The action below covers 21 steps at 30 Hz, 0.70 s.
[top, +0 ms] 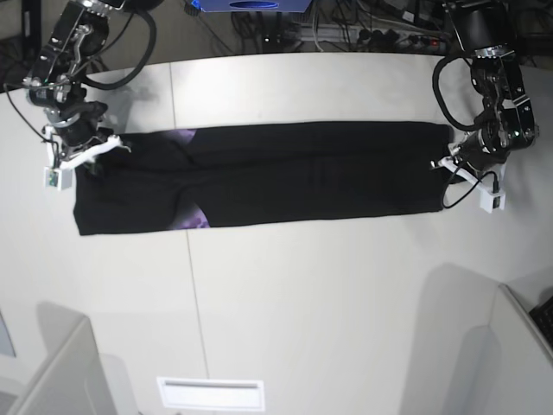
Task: Fold the T-shirt properly
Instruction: 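Hold the strip ends and adjust the folded shirt's position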
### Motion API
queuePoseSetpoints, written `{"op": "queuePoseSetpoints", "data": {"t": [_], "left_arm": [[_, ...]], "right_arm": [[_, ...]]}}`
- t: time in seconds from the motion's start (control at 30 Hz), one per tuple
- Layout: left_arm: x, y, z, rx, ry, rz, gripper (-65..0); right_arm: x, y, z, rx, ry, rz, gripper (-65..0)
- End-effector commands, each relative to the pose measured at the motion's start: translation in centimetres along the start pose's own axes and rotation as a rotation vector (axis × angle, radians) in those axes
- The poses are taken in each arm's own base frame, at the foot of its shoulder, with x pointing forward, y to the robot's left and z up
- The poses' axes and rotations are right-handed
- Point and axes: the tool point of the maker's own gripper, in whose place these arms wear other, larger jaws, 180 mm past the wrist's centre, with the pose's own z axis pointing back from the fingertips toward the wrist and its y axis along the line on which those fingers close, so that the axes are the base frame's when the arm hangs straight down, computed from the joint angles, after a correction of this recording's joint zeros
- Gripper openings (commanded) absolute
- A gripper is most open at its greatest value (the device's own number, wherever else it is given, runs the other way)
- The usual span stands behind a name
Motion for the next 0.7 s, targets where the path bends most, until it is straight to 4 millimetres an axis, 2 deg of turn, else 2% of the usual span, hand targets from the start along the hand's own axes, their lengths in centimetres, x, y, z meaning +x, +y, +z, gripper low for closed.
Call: {"op": "queuePoseSetpoints", "data": {"t": [0.0, 0.1, 0.3, 0.43, 0.53, 0.67], "left_arm": [[2.0, 0.5, 1.2, 0.015, -0.068, -0.014, -65.0], [3.0, 0.1, 2.5, 0.019, -0.111, -0.044, -65.0], [3.2, -1.6, 4.1, 0.004, -0.144, -0.106, -65.0], [2.6, -3.3, 3.5, -0.032, -0.124, -0.139, -65.0], [1.8, -3.2, 2.9, -0.034, -0.104, -0.112, -65.0], [0.5, -2.0, 1.8, -0.021, -0.055, -0.069, -65.0]], "right_arm": [[1.6, -0.1, 0.4, 0.000, -0.053, 0.013, -65.0], [1.5, -0.1, 0.4, 0.000, -0.052, 0.013, -65.0], [1.5, -0.1, 0.4, 0.000, -0.052, 0.013, -65.0], [1.6, -0.1, 0.4, 0.000, -0.053, 0.013, -65.0], [1.6, -0.1, 0.4, 0.000, -0.053, 0.013, -65.0], [1.5, -0.1, 0.4, -0.001, -0.052, 0.014, -65.0]]}}
